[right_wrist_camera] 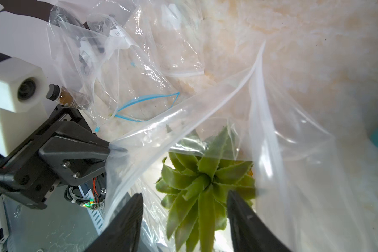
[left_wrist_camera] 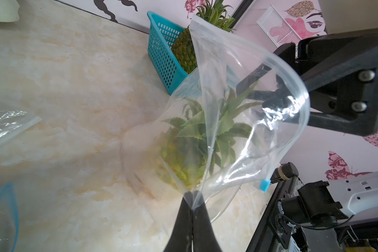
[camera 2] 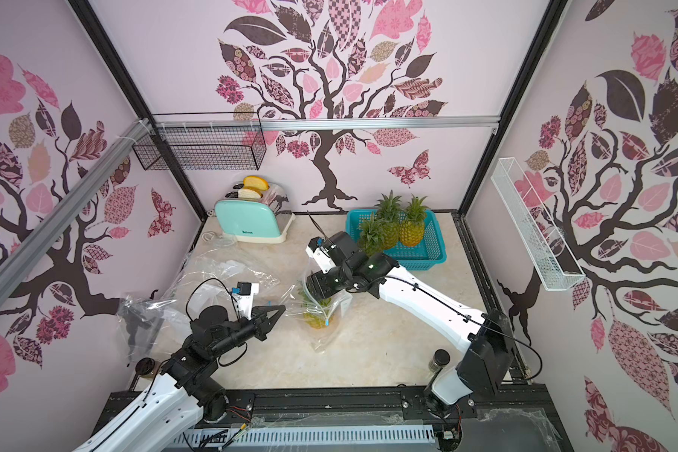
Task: Open the zip-top bag and take out the pineapple
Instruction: Pick up the pineapple from the zipper food storage bag.
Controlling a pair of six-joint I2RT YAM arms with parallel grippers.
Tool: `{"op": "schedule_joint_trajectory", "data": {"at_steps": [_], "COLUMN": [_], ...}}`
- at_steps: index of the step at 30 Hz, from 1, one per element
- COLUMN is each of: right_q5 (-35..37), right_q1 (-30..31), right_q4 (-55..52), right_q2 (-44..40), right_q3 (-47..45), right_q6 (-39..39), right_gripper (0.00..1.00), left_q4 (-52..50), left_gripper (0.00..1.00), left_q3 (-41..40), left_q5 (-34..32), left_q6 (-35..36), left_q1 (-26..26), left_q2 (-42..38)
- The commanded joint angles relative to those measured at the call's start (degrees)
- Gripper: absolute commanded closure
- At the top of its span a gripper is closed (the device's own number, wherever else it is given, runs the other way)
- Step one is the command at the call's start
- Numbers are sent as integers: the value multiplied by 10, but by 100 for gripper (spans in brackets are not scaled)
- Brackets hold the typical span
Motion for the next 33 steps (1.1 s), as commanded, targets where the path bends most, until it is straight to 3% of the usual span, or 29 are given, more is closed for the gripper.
{"op": "schedule_joint_trajectory", "data": {"at_steps": [1,11,18,21,23,26,33], "right_q5": [31,38,37,46,45,55,64], "right_q1": [7,13,15,15,16,14,-9], "right_q4": [-30,-36,-33,-38,-33,-3,46], "right_q2": [1,45,116,142,152,143,47], "right_q3": [22,39,37,26,10,-23,-73], "right_q6": [-3,-5,1,5,6,18,19], "right_gripper": [34,27,30,43,67,84,99], "left_q4": [16,50,80,92,95,85,33], "left_gripper": [100,100,100,100,100,100,55], "left_q3": [-15,-40,-47,-47,-43,-32,-3], "left_q5": [-29,-30,-23,-20,-18,-16,-51], "left_q6": [-13,-26,-27,-25,-21,-14,-10], "left_q1": [-2,-2,-2,-2,-3,-3,-2], "left_q2": [-7,-5,21,35,46,56,34]}}
